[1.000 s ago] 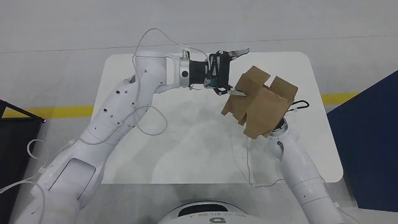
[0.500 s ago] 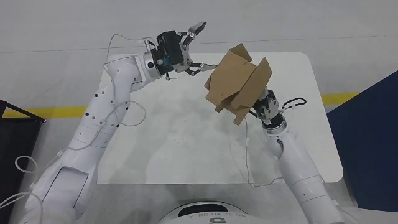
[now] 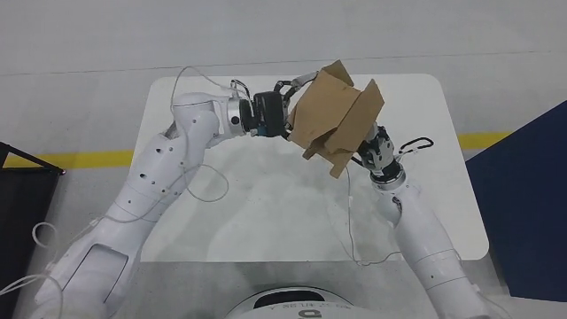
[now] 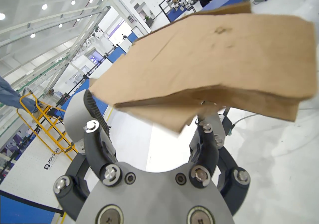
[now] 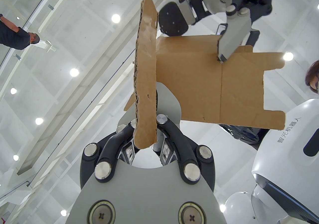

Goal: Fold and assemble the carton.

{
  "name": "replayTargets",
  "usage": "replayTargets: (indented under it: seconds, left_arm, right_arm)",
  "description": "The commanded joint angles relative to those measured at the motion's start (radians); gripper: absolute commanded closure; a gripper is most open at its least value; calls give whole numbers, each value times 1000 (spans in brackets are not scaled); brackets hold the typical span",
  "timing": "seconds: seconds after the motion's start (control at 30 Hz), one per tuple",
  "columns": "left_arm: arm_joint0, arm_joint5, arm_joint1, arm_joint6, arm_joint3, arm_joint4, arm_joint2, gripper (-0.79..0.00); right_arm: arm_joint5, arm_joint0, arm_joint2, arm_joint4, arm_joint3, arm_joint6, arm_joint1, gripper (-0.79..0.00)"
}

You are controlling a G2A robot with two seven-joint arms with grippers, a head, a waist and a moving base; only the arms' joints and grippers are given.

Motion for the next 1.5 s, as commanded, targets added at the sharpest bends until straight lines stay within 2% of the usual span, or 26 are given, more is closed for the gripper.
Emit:
replayTargets:
  seconds: [0.0,0.2,0.43,0.6,0.97,1.2,1.47]
  left_arm:
    - [-4,0,1,23,-14,47,26,-785]
    - [-21,33,1,50,-36,96,64,-785]
    - [-18,45,8,73,-61,85,56,-785]
    - [2,13,12,110,-74,20,51,-785]
    - [39,-4,19,120,-70,-105,28,-785]
    - [36,2,10,61,-69,-176,43,-785]
    - [1,-15,-7,7,-71,-215,93,-785]
  right_arm:
    - [4,1,-1,3,4,1,-1,0]
    - [10,0,2,1,11,9,-1,0]
    - [17,-5,7,-3,16,18,-1,0]
    - [19,-8,9,-7,17,23,-1,0]
    - [19,-19,13,-16,17,39,-2,0]
    - [22,-28,16,-30,8,53,-1,0]
    - [17,-39,21,-24,-1,57,2,0]
